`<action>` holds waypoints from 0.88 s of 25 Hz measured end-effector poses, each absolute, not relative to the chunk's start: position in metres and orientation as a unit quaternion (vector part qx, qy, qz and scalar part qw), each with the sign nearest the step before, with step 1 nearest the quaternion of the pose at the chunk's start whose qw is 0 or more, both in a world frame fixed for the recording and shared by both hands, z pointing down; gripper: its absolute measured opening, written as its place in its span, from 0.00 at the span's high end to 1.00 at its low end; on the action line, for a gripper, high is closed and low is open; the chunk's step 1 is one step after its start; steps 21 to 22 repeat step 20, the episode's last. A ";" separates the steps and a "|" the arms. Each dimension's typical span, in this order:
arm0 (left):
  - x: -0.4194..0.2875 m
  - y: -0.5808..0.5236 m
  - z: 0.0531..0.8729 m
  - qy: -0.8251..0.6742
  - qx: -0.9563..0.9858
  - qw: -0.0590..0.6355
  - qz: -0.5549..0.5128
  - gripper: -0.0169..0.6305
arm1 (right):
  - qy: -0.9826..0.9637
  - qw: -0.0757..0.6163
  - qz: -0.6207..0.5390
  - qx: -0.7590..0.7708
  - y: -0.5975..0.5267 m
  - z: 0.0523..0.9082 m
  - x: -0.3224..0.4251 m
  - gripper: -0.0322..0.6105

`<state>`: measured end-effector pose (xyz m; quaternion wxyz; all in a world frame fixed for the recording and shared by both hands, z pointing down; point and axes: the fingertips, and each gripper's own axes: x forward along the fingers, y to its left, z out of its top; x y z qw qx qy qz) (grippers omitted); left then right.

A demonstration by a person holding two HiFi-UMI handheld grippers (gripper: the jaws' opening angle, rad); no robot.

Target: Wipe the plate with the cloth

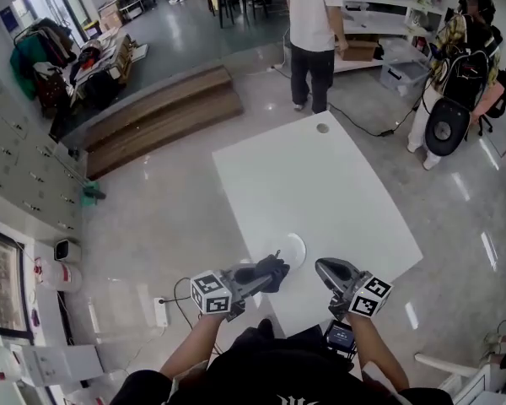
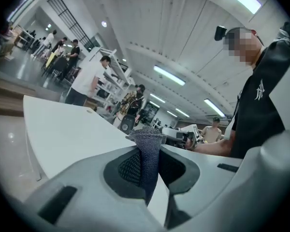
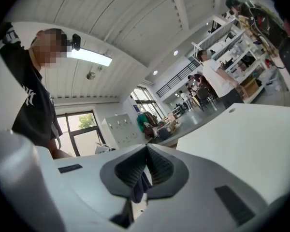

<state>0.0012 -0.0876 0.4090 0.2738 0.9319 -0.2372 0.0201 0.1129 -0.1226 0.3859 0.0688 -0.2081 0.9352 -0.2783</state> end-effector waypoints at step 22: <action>-0.009 0.055 0.373 -0.157 0.962 0.220 0.029 0.90 | 0.926 0.066 -0.213 -0.305 0.043 0.355 0.127 0.94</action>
